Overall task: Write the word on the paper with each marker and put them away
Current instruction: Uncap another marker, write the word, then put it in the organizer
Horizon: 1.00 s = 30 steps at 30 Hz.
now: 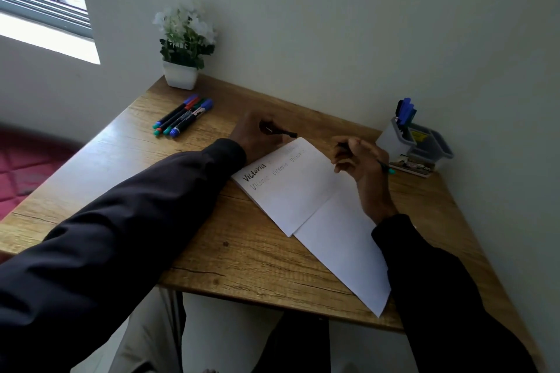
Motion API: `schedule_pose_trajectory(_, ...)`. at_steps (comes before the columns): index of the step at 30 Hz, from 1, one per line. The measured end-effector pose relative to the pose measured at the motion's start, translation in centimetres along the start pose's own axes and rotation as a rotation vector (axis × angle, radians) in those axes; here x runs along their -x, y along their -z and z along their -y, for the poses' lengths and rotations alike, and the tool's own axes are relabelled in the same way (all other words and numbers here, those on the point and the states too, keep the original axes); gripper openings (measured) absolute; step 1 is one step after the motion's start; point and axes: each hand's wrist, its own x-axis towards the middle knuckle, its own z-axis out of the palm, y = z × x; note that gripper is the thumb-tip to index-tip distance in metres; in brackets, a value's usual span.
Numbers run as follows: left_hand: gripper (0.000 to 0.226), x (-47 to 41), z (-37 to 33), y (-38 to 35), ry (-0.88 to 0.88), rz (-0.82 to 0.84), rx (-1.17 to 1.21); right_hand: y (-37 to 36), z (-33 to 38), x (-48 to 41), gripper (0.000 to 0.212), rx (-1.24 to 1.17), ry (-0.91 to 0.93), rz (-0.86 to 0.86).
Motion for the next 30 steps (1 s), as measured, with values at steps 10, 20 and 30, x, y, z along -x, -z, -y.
schedule_pose_trajectory(10,0.019,4.5,-1.8,0.9,0.017,0.177,0.271,-1.5,3.5,4.2,0.024,-0.304,-0.008,0.15)
schedule_pose_trajectory(20,0.018,6.8,-3.2,1.6,-0.003,0.165,0.334,-2.2,4.2,5.2,0.013,-0.288,-0.023,0.089)
schedule_pose_trajectory(30,0.019,7.5,-3.7,1.6,-0.05,0.147,0.27,-2.5,4.3,5.7,0.008,-0.254,-0.009,0.138)
